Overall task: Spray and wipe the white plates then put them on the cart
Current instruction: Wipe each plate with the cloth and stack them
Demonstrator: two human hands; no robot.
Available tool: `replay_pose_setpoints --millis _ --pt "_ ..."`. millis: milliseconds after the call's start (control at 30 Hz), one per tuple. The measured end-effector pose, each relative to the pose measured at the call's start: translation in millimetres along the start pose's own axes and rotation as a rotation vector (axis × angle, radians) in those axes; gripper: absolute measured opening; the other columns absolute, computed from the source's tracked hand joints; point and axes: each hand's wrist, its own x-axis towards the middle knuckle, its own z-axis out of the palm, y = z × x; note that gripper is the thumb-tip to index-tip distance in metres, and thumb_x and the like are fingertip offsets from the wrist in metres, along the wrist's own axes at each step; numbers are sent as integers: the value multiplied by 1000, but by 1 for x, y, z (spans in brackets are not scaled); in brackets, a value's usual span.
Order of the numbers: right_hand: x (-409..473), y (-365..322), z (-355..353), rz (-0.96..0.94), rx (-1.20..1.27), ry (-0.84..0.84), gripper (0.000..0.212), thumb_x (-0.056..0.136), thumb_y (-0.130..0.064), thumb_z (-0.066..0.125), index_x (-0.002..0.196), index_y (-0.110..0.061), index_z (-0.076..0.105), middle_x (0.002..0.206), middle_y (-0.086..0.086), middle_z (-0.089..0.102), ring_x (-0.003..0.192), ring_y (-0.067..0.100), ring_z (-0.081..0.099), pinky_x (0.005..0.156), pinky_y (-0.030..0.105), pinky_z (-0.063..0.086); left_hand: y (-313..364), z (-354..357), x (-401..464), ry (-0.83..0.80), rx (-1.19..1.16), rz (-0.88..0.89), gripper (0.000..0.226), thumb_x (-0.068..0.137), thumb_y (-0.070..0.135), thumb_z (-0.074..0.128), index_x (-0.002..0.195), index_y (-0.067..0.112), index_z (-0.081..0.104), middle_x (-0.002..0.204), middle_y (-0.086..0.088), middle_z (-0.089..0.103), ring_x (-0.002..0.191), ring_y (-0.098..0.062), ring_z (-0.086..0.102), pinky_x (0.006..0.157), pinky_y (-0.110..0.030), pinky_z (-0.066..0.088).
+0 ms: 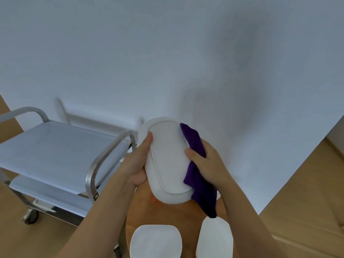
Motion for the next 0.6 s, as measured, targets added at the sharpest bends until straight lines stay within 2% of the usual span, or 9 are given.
replay_pose_setpoints --millis 33,100,167,267,333,400,467,533,600 --pt "-1 0 6 -10 -77 30 7 92 -33 56 99 -30 55 104 -2 60 88 4 58 77 25 46 0 1 2 8 -9 32 57 74 52 54 116 14 64 111 -12 71 98 -24 69 83 -39 53" --pt "-6 4 18 -46 -191 89 32 94 -38 49 126 -35 47 126 -14 48 110 1 48 94 22 38 0 1 4 41 -35 91 55 74 55 53 111 16 64 106 -9 73 95 -22 70 79 -38 54" --pt "-13 7 34 -35 -264 242 45 96 -38 44 140 -31 36 140 -13 40 127 7 36 106 26 29 -1 4 9 103 -76 140 57 74 58 53 113 17 61 104 -8 73 92 -22 71 74 -38 57" --pt "-29 10 65 74 -444 423 54 97 -44 33 148 -28 23 154 -9 21 141 15 13 116 38 20 -11 17 13 243 -124 155 50 82 61 50 102 16 60 86 -5 76 76 -19 73 57 -32 58" --pt "-41 10 87 28 -529 428 59 94 -54 16 149 -32 15 155 -15 6 144 13 -1 118 41 6 -22 27 12 261 -62 141 60 76 70 47 92 14 63 82 -8 75 76 -20 73 61 -31 57" --pt "-46 13 99 -28 -552 398 57 89 -54 -1 143 -38 0 148 -19 -8 141 9 -13 114 37 -10 -30 29 10 269 132 141 73 56 81 45 74 16 72 80 -9 75 77 -19 73 69 -32 57" --pt "-34 16 105 41 -436 373 50 94 -47 3 143 -37 -2 146 -17 -11 140 8 -16 114 33 -15 -34 27 7 214 310 197 64 54 82 43 66 29 76 78 -3 75 76 -12 72 64 -22 55" --pt "-22 9 104 87 -322 496 52 99 -37 17 149 -26 9 153 -6 -4 145 15 -8 117 32 -10 -35 26 3 114 369 195 48 66 76 45 70 40 76 83 0 76 79 -9 72 62 -17 53" --pt "-7 5 99 65 -370 514 56 95 -40 8 149 -26 6 156 -4 2 145 15 -7 118 36 -7 -37 26 0 45 366 169 42 78 71 45 76 42 76 91 0 76 87 -10 71 68 -19 53"
